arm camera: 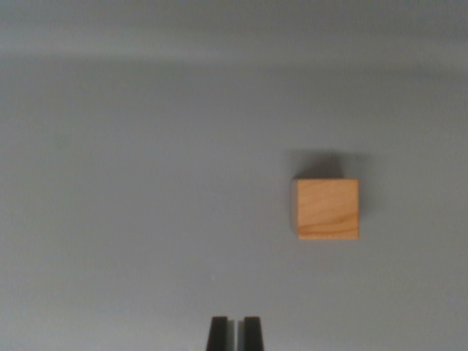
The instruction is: Push wooden cube
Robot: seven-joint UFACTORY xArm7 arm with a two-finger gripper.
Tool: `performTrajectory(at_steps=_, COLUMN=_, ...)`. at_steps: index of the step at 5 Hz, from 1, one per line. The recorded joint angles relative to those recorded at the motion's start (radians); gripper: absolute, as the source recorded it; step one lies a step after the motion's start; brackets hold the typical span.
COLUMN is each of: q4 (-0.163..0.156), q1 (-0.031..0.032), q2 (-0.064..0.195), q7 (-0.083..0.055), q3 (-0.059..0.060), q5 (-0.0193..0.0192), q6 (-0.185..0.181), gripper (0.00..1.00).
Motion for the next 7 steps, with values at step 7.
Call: performTrajectory(at_steps=7, q4=-0.121, q1=-0.0275, q2=0.079, q7=-0.069, q3=-0.024, q5=0.0056, q6=-0.189, gripper=0.00)
